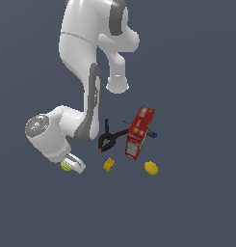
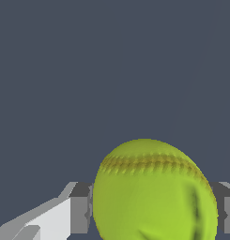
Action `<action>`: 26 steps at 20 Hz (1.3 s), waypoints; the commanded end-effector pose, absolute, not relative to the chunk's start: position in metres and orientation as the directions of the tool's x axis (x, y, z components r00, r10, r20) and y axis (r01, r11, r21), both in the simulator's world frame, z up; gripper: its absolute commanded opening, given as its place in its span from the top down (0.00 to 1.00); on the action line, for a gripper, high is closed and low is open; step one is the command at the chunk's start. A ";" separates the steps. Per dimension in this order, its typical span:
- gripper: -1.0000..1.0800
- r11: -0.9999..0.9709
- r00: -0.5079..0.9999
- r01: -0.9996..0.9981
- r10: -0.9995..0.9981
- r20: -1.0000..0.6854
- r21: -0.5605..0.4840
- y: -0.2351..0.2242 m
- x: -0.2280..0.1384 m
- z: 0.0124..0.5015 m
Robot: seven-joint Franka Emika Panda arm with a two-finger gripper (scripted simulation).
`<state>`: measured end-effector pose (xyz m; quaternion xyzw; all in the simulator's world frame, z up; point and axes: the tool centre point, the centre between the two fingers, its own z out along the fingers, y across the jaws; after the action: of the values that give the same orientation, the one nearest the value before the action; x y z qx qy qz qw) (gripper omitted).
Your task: Pick up a designated object from a clutter of objects.
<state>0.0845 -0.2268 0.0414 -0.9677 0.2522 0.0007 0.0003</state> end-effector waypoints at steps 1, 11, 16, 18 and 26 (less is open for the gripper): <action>1.00 -0.873 0.873 -0.488 -0.488 0.000 0.000 -0.227 0.085 0.041; 1.00 -0.873 0.873 -0.488 -0.488 -0.001 0.000 -0.219 0.079 0.050; 1.00 -0.873 0.873 -0.488 -0.488 -0.001 -0.001 -0.205 0.070 0.064; 1.00 -0.873 0.873 -0.488 -0.488 -0.001 -0.001 -0.198 0.065 0.072; 1.00 -0.873 0.873 -0.488 -0.488 -0.001 -0.001 -0.155 0.036 0.117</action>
<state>0.0417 -0.1643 0.1062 -0.9676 0.2524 0.0016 0.0006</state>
